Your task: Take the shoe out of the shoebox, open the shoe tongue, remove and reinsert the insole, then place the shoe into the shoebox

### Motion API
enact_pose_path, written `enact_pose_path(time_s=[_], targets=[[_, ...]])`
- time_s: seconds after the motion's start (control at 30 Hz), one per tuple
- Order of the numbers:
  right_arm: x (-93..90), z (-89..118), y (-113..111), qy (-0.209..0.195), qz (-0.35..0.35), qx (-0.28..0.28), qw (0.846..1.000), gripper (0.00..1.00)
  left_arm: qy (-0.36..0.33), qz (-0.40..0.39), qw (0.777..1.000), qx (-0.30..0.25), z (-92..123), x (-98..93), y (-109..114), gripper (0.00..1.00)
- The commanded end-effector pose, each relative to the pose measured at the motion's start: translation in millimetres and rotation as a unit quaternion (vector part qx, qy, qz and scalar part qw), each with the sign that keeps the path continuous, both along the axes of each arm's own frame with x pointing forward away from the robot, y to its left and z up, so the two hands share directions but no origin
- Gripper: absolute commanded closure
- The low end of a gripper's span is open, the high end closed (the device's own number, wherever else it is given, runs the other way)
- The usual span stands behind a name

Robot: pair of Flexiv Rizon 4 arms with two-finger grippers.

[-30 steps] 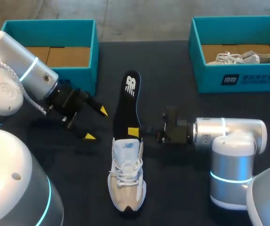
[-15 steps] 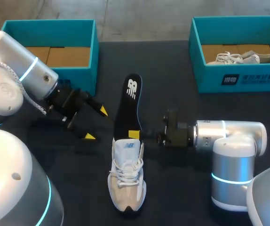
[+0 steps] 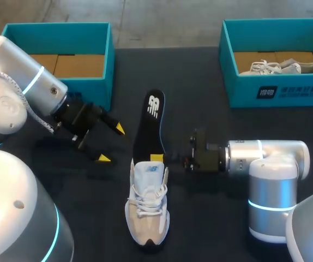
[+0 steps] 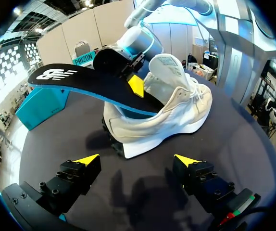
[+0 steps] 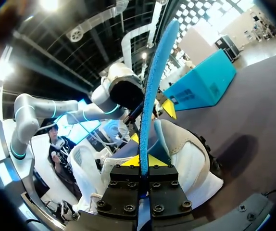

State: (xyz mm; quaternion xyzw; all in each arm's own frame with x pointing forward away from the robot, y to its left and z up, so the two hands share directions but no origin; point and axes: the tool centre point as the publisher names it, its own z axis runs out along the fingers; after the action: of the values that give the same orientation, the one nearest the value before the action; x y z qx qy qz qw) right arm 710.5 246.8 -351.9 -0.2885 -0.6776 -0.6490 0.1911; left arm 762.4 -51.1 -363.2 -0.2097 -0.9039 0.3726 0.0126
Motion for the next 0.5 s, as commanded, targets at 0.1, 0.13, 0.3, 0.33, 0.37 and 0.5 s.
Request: enact_pose_path(time_s=[0.1,0.13,0.3,0.33,0.37,0.5], targets=[[-6.7,-8.1,3.7,0.001,0.007,0.000,1.000,1.00,0.000,0.000,1.000,0.002,0.8,-0.5,0.4,0.00],[-7.3,-8.7,4.4,0.002,0.008,0.000,1.000,1.00,0.000,0.000,1.000,0.002,0.8,-0.5,0.4,0.00],[-9.0,-11.6,7.2,0.007,0.012,0.000,1.000,1.00,0.000,0.000,1.000,0.002,0.8,-0.5,0.4,0.00],[-9.1,-12.0,7.8,0.008,0.013,-0.001,1.000,1.00,0.000,0.000,1.000,0.002,0.8,-0.5,0.4,0.00],[-9.2,-12.1,8.3,0.009,0.014,-0.002,1.000,1.00,0.000,0.000,1.000,0.002,0.8,-0.5,0.4,0.00],[-9.9,-11.9,8.9,0.014,0.017,-0.009,1.000,1.00,0.000,0.000,1.000,0.002,0.8,-0.5,0.4,0.00]])
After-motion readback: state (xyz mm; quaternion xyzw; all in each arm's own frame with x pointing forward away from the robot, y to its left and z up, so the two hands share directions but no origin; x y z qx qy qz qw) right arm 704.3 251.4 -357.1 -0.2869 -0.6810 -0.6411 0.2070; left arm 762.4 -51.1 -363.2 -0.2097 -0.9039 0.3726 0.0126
